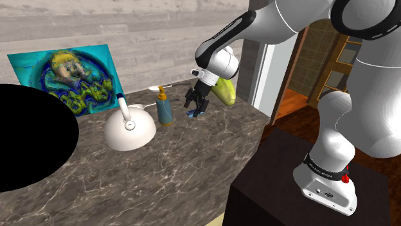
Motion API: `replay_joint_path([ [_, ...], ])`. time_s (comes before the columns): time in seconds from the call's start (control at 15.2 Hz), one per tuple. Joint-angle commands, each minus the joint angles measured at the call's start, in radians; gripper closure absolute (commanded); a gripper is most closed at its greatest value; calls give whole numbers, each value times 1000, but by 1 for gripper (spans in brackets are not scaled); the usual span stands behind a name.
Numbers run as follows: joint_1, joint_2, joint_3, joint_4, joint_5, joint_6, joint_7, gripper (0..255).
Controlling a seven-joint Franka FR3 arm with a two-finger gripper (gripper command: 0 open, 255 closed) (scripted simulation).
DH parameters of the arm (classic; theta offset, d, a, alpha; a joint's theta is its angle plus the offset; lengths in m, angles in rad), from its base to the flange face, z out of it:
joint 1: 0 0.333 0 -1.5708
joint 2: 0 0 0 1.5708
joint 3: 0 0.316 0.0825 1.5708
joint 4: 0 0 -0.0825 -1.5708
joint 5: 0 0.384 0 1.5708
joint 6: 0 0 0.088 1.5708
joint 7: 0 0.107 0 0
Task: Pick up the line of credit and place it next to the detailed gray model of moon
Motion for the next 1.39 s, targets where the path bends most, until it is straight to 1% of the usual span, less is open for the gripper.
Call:
replay_joint_path([
  [0.0, 0, 0, 0, 0, 0, 0, 0, 255],
  [0.59, 0, 0, 0, 0, 0, 0, 0, 255],
  [1.32, 21, -119, -25, 18, -171, -42, 160, 255],
])
